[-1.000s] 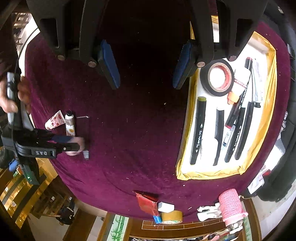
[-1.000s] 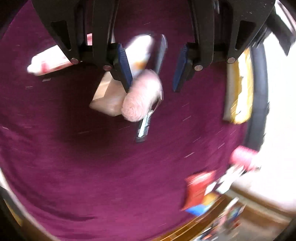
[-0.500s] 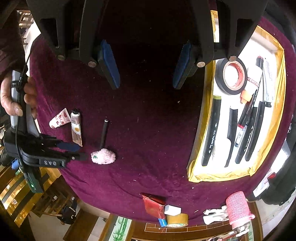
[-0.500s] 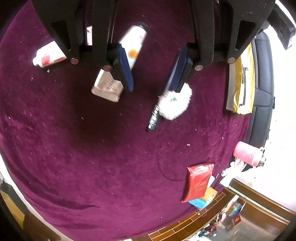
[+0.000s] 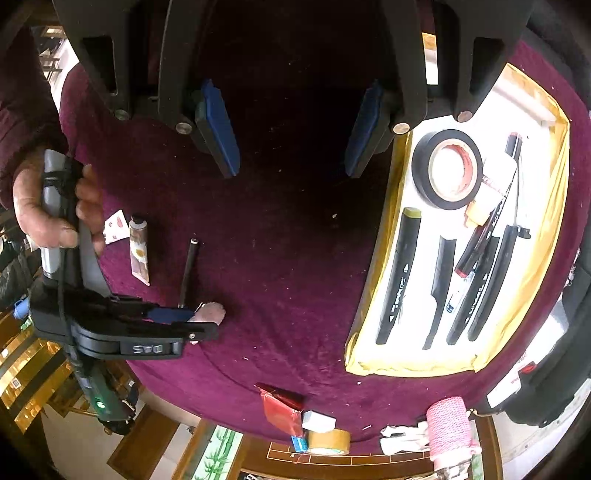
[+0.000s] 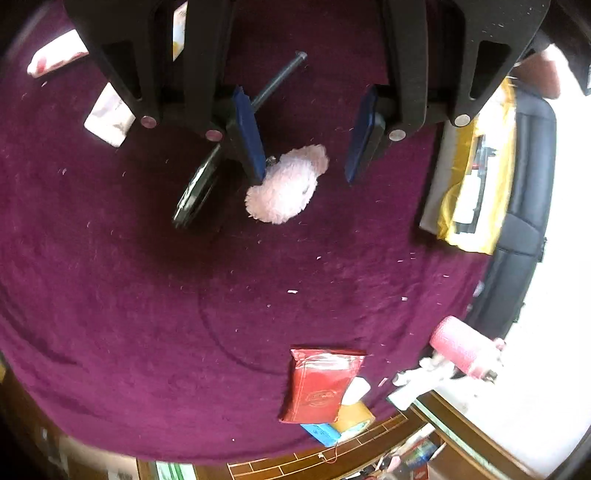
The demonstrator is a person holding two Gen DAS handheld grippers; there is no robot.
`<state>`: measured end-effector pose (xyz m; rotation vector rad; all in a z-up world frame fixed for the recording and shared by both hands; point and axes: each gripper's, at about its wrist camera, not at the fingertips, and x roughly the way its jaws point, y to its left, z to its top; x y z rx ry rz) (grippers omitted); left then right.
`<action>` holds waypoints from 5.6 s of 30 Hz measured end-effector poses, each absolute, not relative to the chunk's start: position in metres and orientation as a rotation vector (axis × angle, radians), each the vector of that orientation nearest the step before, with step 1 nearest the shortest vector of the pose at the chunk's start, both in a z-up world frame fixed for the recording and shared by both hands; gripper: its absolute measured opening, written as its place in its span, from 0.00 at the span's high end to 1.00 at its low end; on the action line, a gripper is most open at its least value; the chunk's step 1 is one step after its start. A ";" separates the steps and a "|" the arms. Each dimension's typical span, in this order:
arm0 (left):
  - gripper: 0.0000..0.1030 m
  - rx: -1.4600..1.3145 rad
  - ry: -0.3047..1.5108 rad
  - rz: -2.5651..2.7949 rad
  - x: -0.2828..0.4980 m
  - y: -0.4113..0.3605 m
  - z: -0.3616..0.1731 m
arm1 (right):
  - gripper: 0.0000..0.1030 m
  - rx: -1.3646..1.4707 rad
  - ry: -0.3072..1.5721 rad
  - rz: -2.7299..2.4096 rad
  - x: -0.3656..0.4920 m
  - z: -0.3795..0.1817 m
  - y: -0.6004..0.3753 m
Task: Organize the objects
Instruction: 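Grasp a black pen with the left gripper while the right gripper grasps the pink fluffy pen, then lower the black pen and pink fluffy pen into the tray with both grippers, then open both grippers and move them back from the tray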
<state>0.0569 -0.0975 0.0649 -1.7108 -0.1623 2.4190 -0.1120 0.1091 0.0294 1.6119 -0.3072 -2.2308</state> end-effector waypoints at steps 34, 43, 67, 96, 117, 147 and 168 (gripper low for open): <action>0.95 -1.486 0.190 2.237 -0.076 0.051 0.018 | 0.75 1.567 -0.810 -2.419 -0.011 0.068 0.270; 0.95 -1.416 0.065 2.251 -0.046 0.024 0.041 | 0.75 1.555 -0.740 -2.395 -0.010 0.073 0.240; 0.95 -1.418 -0.354 2.516 0.036 -0.242 0.091 | 0.75 1.532 -0.393 -2.161 -0.003 0.092 0.004; 0.93 -1.614 -0.316 2.424 0.041 -0.296 0.025 | 0.74 1.738 0.079 -1.774 0.073 0.011 -0.156; 0.50 -1.527 -0.439 2.506 0.038 -0.314 0.070 | 0.61 1.638 0.362 -1.955 0.087 0.036 -0.157; 0.49 -1.402 -0.121 2.705 0.041 -0.294 0.104 | 0.55 1.439 0.500 -2.467 0.074 0.100 -0.122; 0.50 -1.398 -0.049 2.681 0.042 -0.241 0.110 | 0.54 1.396 0.356 -2.612 0.067 0.114 -0.052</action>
